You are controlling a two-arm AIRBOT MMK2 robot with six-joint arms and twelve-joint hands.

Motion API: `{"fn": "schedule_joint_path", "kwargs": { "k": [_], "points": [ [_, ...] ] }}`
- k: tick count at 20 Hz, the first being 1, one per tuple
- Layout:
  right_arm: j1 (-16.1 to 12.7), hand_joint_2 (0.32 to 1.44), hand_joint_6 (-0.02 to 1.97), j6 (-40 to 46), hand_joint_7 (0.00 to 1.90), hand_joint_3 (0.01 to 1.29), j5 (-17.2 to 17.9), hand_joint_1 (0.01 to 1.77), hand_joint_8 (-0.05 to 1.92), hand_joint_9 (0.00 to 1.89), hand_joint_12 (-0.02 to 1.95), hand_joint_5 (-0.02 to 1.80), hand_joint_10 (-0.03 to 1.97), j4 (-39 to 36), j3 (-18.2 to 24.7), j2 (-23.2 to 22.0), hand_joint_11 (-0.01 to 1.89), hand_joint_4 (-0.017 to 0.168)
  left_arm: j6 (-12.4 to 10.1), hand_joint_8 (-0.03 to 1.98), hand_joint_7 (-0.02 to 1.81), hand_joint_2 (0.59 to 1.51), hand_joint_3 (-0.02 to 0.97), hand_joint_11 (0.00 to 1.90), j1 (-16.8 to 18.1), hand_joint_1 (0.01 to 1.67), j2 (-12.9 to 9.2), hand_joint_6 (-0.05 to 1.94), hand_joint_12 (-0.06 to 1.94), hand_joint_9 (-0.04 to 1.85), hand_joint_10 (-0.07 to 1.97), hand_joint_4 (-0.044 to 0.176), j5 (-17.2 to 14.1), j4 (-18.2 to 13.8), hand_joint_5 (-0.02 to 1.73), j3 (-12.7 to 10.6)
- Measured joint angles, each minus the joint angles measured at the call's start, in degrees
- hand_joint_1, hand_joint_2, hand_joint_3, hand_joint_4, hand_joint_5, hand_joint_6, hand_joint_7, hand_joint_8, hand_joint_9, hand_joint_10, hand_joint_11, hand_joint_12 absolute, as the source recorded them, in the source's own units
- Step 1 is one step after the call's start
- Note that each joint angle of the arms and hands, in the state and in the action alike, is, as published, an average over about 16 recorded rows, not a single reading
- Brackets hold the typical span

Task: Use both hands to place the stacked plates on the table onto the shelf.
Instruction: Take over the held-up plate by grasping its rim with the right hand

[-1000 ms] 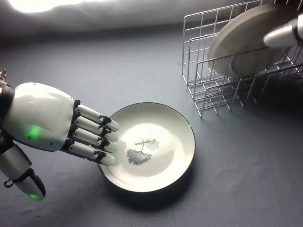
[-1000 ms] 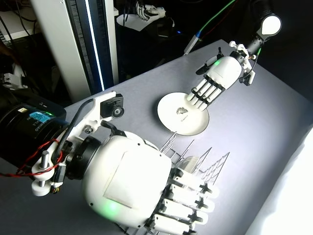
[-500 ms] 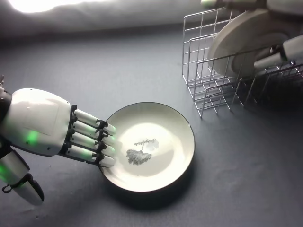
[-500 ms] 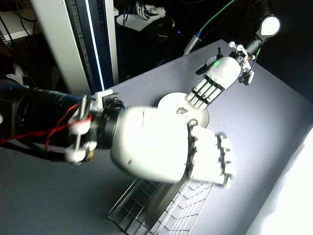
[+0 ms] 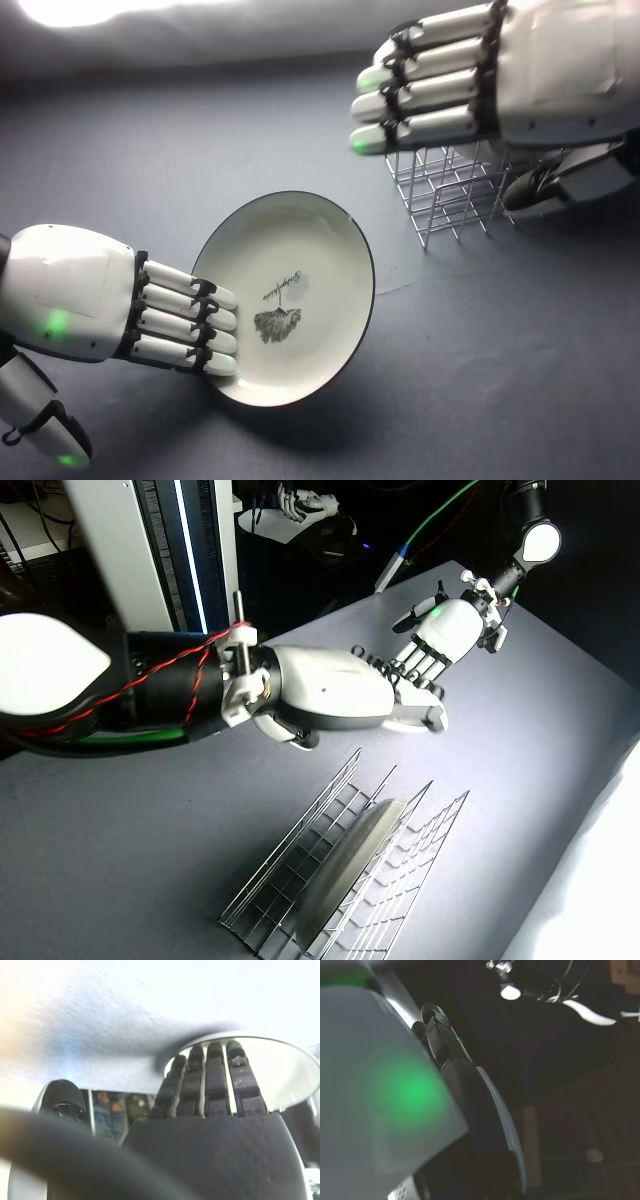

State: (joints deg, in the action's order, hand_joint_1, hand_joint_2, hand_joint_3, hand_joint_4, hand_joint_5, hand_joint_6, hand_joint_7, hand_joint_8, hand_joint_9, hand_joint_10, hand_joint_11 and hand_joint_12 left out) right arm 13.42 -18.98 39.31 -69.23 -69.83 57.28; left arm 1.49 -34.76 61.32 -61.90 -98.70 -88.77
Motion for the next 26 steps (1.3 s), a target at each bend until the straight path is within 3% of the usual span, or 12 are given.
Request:
{"fn": "schedule_joint_path", "kwargs": {
  "k": [5,13,21,26],
  "points": [
    [1.14,0.96,0.02,-0.28,0.11,0.01,-0.30,0.95,0.00,0.11,0.57,0.12,0.02,-2.51,3.01,0.73,0.02,0.007,0.80,0.00,0.02,1.119,0.016,0.02,-2.14,0.02,0.13,-0.03,-0.02,0.01,-0.02,-0.011,0.10,2.14,-0.01,-0.29],
    [4.42,0.95,0.01,-0.52,0.05,0.01,-3.26,0.95,0.00,0.06,0.39,0.05,0.02,-2.93,5.24,3.50,0.02,0.006,1.36,0.00,0.02,1.121,0.016,0.02,-3.05,0.02,0.39,-0.03,-0.02,0.00,-0.02,-0.011,-0.18,3.38,-0.01,-0.85],
    [7.41,0.97,0.01,-0.91,0.02,0.01,-5.62,0.96,0.00,0.02,0.19,0.01,0.02,-3.57,1.76,9.31,0.02,0.006,1.41,0.00,0.01,1.121,0.017,0.02,-3.36,0.02,0.58,-0.03,-0.02,0.00,-0.02,-0.011,-0.46,3.81,-0.01,-1.29],
    [8.46,0.99,0.01,-1.13,0.02,0.01,-6.29,0.97,0.00,0.02,0.20,0.01,0.02,-3.89,-1.72,13.38,0.02,0.006,1.42,0.00,0.01,1.121,0.017,0.02,-3.39,0.02,0.63,-0.03,-0.02,0.00,-0.02,-0.012,-0.55,3.89,-0.01,-1.41]
  ]
}}
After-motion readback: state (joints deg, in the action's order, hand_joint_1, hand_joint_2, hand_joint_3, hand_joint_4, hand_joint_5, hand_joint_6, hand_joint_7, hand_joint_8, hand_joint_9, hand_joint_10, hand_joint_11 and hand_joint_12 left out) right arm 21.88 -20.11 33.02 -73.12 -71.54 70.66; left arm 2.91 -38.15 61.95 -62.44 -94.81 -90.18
